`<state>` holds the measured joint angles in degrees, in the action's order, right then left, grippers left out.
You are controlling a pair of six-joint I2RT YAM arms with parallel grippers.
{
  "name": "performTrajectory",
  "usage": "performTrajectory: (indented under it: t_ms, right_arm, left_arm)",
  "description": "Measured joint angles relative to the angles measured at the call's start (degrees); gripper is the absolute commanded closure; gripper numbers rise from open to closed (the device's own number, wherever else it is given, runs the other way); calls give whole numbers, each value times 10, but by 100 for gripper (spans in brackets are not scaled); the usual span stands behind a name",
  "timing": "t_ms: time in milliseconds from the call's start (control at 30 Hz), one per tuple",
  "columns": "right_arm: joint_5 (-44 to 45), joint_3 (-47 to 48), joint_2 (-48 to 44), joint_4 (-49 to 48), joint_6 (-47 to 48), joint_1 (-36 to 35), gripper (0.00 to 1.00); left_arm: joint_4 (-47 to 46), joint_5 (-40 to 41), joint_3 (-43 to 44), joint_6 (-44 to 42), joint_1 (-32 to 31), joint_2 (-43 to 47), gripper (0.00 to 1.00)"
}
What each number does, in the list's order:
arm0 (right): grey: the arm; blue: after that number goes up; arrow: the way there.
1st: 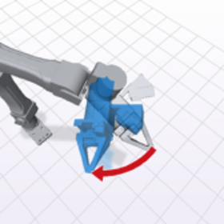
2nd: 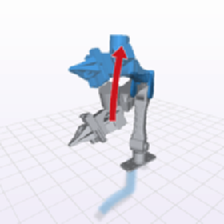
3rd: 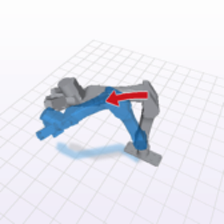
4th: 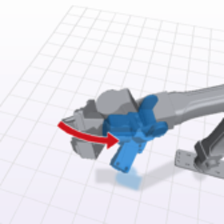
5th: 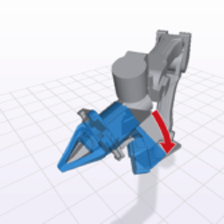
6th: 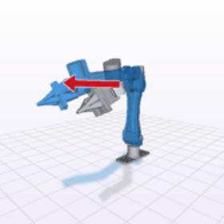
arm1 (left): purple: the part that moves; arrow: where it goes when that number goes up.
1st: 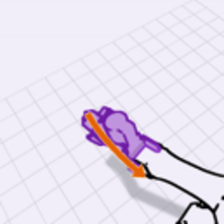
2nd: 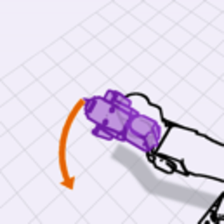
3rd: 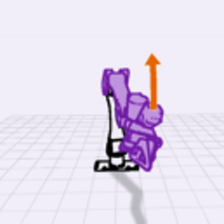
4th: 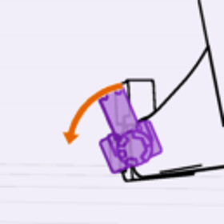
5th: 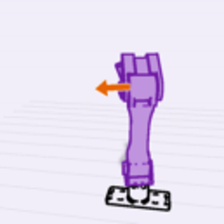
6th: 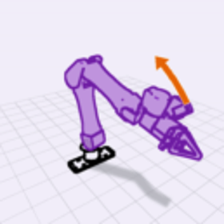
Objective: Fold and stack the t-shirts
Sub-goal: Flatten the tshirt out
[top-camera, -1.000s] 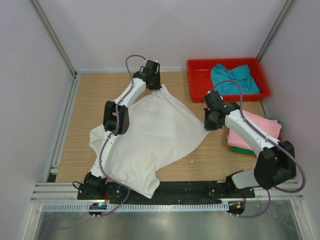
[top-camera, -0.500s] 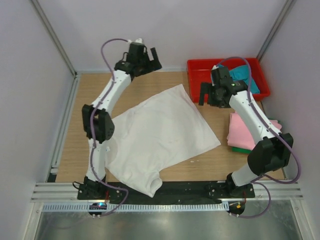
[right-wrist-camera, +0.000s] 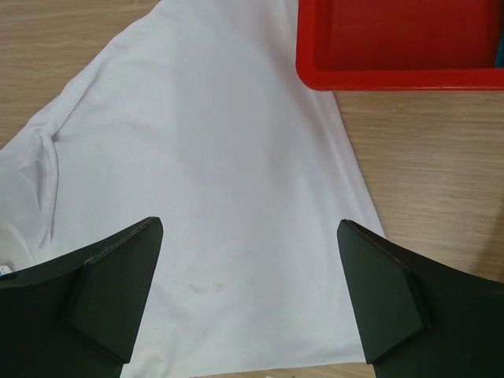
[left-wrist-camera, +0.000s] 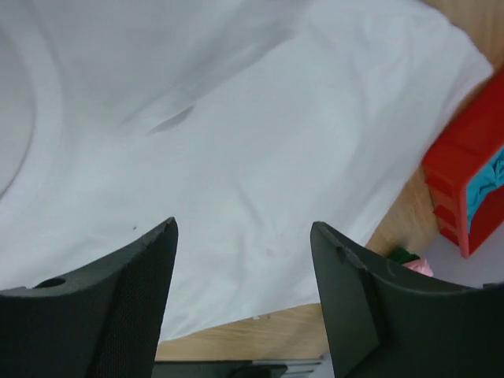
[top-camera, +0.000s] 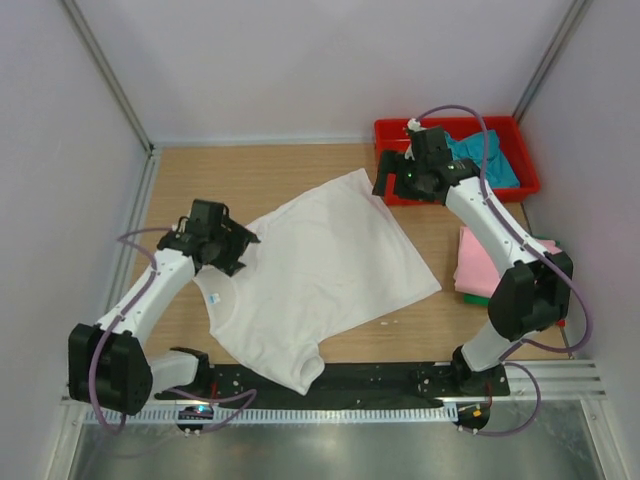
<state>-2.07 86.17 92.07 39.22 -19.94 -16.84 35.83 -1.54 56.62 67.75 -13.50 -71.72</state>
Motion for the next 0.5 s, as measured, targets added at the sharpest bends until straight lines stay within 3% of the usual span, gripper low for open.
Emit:
performTrajectory:
  t_ms: [100,200,300,467,500]
  right_arm:
    - [-9,-8,6,-2,-2,-9,0]
    - [-11,-8,7,-4,-2,-15,1]
    - [-11,-10,7,-5,-2,-16,2]
    - [-10,-25,7,-5,-1,-19,2]
    - [-9,-28,7,-4,-1,-19,2]
  left_arm:
    - [-9,6,-123,98,0,50,35]
    - [-14,29,-191,169,-6,103,37]
    - [-44,53,-224,218,-11,126,39]
    - [-92,81,-228,245,-16,86,43]
    - [-102,84,-228,248,-16,73,49]
